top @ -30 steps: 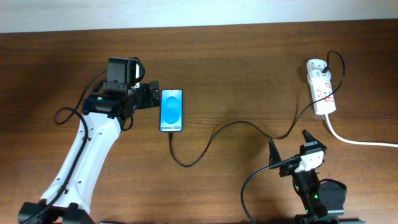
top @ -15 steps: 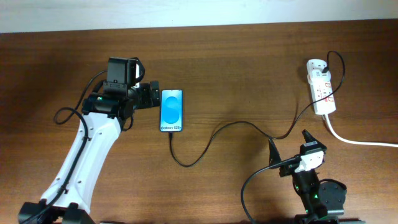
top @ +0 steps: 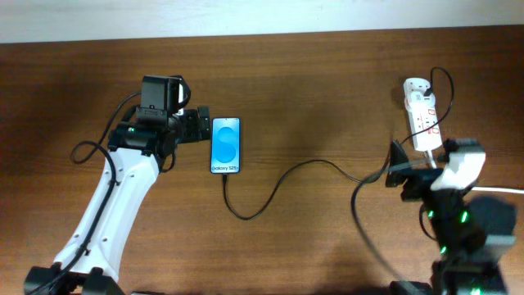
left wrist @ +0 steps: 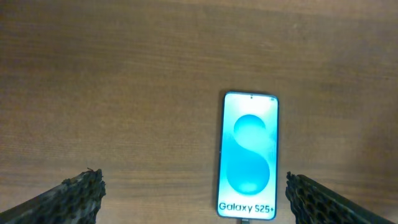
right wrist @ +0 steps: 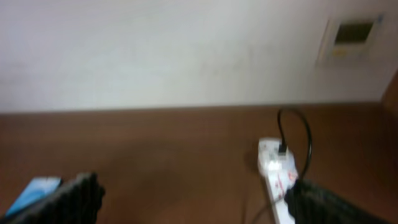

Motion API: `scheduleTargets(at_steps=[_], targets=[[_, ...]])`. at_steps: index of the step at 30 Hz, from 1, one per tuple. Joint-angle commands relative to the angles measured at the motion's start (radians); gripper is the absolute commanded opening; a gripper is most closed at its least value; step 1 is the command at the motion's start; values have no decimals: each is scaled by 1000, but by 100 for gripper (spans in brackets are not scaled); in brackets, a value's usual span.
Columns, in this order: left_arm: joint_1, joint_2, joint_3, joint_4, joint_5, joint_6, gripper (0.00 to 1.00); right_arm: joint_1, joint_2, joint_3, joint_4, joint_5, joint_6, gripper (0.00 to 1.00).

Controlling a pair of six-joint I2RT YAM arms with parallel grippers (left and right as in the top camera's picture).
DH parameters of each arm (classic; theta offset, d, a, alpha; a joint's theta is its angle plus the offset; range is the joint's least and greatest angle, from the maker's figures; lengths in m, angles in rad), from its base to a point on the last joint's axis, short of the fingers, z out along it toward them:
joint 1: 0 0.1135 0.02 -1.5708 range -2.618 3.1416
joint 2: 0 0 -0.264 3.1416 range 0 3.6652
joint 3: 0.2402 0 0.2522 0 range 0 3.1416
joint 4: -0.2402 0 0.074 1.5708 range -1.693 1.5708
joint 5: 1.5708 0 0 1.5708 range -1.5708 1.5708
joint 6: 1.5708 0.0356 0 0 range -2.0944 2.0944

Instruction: Plug charger to phone and switch on socket

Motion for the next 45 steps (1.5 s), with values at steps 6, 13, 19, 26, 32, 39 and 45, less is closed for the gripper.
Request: scheduleTargets(at_steps=[6, 13, 19, 26, 32, 39, 45], targets=[[-1, -15, -2, 1, -7, -6, 99, -494, 526, 412, -172, -528, 3, 98], [-1, -15, -2, 0, -7, -6, 99, -703, 1051, 809, -375, -607, -101, 98], [-1, -15, -2, 0, -7, -6, 99, -714, 1239, 997, -501, -524, -151, 98], [-1, -15, -2, 0, -7, -6, 99, -652, 1420, 997, -473, -307, -113, 98], [-1, -15, -2, 0, -7, -6, 99, -590, 1510, 995, -411, -273, -71, 99], [-1, -15, -2, 0, -7, -6, 100, -513, 1619, 995, -349, -248, -71, 99], [-1, -15, -2, 0, -7, -6, 99, -471, 1659, 995, -310, -171, -64, 99]])
